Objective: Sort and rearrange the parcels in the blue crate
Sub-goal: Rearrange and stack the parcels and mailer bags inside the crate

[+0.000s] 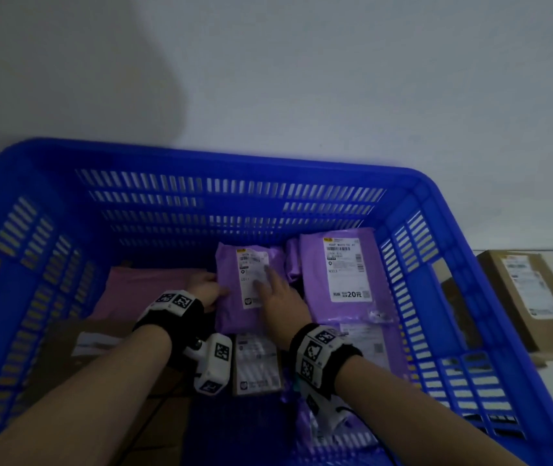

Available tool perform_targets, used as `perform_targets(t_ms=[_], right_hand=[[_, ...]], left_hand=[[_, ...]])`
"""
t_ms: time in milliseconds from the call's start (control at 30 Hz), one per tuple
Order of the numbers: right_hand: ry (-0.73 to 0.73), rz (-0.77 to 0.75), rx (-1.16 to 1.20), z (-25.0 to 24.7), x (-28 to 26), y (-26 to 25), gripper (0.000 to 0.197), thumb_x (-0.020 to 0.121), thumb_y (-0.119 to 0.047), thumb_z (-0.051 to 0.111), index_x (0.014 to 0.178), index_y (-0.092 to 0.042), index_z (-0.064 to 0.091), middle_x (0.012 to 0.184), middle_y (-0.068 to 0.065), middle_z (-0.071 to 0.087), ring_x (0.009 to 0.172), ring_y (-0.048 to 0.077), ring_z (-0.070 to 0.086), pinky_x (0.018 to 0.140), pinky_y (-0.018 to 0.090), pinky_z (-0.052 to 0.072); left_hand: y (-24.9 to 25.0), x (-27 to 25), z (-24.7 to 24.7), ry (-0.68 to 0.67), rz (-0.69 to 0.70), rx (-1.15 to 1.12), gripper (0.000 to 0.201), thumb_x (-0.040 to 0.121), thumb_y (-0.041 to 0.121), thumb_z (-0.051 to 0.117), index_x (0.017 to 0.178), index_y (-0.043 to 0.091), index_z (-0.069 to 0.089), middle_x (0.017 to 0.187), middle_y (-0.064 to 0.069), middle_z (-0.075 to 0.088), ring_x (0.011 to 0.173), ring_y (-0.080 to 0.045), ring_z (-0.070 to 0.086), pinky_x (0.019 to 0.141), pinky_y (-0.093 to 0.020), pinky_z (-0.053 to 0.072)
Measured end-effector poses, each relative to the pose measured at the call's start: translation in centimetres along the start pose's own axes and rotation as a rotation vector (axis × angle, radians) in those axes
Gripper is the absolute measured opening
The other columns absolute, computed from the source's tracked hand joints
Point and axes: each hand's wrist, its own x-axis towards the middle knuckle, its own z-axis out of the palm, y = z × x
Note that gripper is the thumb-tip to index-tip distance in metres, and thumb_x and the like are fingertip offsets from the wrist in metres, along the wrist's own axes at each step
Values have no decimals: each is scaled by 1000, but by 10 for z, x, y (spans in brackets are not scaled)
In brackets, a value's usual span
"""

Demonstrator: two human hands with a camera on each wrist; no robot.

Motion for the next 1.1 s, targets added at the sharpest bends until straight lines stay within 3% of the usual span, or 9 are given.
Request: perform_targets(t_ms=[267, 333, 400, 567, 633, 767, 900, 967, 1100], right_hand=[[-125, -37, 41, 14, 10, 8, 69, 92, -37, 50, 151, -23, 17, 160, 11, 2, 146, 28, 14, 110, 43, 30], [-119, -20, 30, 13, 11, 9, 67, 92, -37, 51, 150, -23, 20, 160, 12, 3, 145, 30, 19, 109, 42, 32], [-124, -8, 26, 13, 10, 8, 65, 91, -37, 51, 148, -23, 23, 160, 12, 3, 144, 31, 21, 109, 43, 32], [-93, -29, -35, -2, 16, -5, 62, 92, -38, 49, 146, -17, 28, 160, 12, 6, 146, 27, 14, 116, 41, 22], [-64, -10, -16, -14, 26, -18, 59, 93, -35, 48, 145, -13, 31, 159, 12, 10, 144, 29, 19, 113, 40, 26], [-78, 21, 158, -36, 57, -54, 54, 95, -32, 50, 141, -7, 39, 149, 15, 37, 135, 28, 38, 105, 31, 32], [-295, 215, 566, -29, 93, -85, 43, 93, -20, 54, 130, 3, 51, 117, 17, 59, 107, 28, 57, 83, 31, 44], [-397, 361, 767, -18, 104, -93, 42, 93, -17, 53, 130, 3, 50, 105, 15, 54, 95, 27, 54, 80, 36, 47], [-531, 536, 916, 1, 120, -95, 44, 94, -18, 54, 133, -2, 43, 116, 14, 50, 102, 29, 53, 90, 43, 49]], left_hand=[[-2, 12, 13, -48, 67, -47, 46, 83, -10, 61, 127, 0, 52, 111, -19, 65, 101, -29, 59, 89, -40, 48], [-5, 13, 16, -44, 73, -15, 40, 83, -9, 61, 121, 4, 56, 94, -14, 66, 96, -26, 59, 91, -42, 48], [-5, 10, 16, -44, 78, 25, 29, 81, -10, 60, 107, 3, 63, 99, -20, 68, 92, -27, 60, 92, -43, 51], [12, -8, -9, -36, 107, 193, 33, 85, -7, 58, 118, -1, 60, 95, -15, 61, 80, -23, 58, 73, -33, 50], [23, -14, -33, 10, 138, 235, 32, 87, -3, 60, 119, -1, 61, 87, -12, 63, 70, -18, 57, 63, -25, 48], [40, -23, -93, 69, 162, 388, 31, 92, 7, 59, 122, 2, 62, 121, -15, 63, 106, -30, 61, 84, -31, 49], [32, -18, -150, 130, 32, 496, 33, 95, 13, 52, 122, -6, 58, 121, -22, 62, 96, -32, 63, 82, -37, 51], [22, -17, -167, 138, -51, 563, 41, 98, 24, 48, 129, -2, 54, 122, -20, 59, 101, -32, 59, 82, -35, 47], [12, -12, -178, 19, -97, 675, 55, 102, 37, 34, 151, 19, 18, 158, -8, 19, 142, -29, 27, 115, -39, 28]])
